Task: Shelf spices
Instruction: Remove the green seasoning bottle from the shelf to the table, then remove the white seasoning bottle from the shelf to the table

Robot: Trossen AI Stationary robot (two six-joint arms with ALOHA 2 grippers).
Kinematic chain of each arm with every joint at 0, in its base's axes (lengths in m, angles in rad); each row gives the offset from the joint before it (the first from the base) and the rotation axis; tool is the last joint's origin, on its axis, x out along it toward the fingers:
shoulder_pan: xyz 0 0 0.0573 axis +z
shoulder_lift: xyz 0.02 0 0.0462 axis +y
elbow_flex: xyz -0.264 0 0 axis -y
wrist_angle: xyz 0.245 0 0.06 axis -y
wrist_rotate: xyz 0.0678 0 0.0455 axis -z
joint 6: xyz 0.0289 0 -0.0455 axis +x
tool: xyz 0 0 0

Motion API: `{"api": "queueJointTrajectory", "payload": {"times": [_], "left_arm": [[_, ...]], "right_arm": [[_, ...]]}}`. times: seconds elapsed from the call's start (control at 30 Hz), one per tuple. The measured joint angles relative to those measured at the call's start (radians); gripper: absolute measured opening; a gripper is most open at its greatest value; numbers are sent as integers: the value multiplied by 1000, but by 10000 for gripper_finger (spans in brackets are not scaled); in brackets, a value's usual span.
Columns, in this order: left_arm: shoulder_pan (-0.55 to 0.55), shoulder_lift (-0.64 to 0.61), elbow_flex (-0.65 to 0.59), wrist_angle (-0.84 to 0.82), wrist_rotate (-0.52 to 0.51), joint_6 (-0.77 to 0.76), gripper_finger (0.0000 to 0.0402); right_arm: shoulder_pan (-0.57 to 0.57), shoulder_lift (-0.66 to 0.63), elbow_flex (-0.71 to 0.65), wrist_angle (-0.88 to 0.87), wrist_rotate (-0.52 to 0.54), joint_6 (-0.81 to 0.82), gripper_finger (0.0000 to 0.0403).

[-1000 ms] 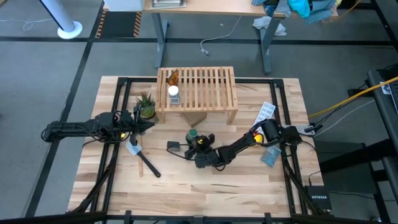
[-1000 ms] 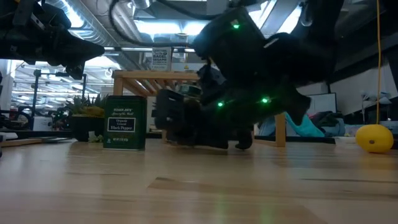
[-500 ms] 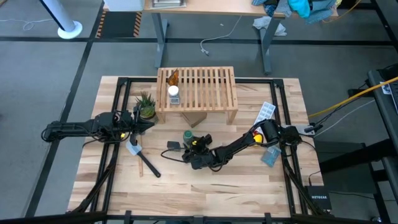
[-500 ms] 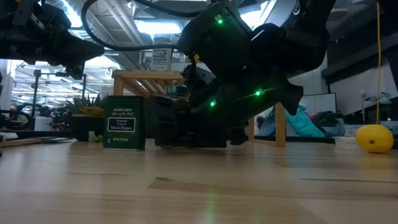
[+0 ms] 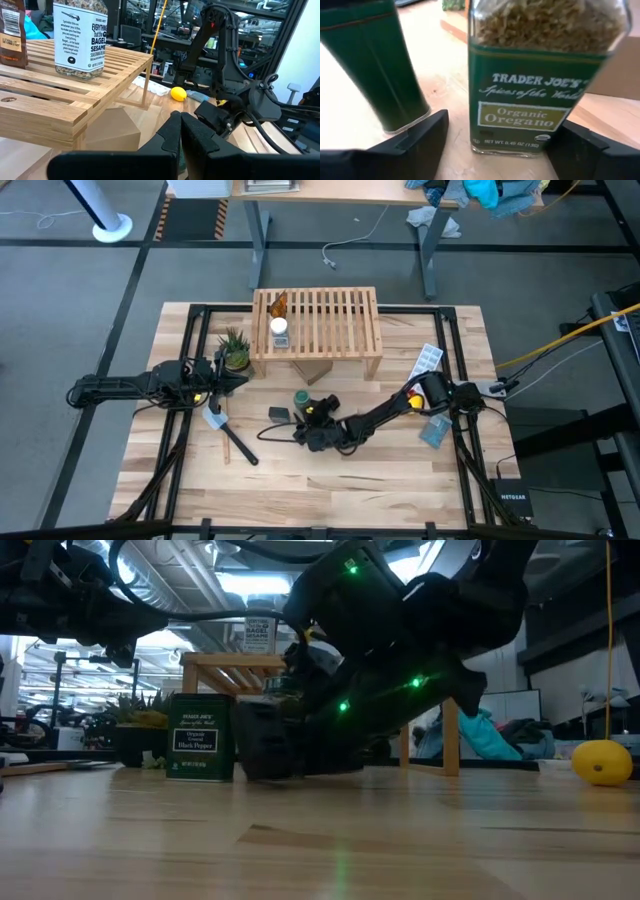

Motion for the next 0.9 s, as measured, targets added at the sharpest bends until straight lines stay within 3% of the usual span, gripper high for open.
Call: {"api": "queueJointTrajectory", "payload": {"times": [0.5, 0.7, 0.9], "left_arm": [[0, 0, 0, -1, 5, 0, 5], [0, 10, 0, -16, 93, 0, 5], [0, 62, 0, -16, 100, 42, 5]], "right_arm": [[0, -104, 0, -232, -11, 0, 303], [0, -138, 0, -319, -109, 0, 303], [0, -183, 0, -441, -173, -5, 303]]}}
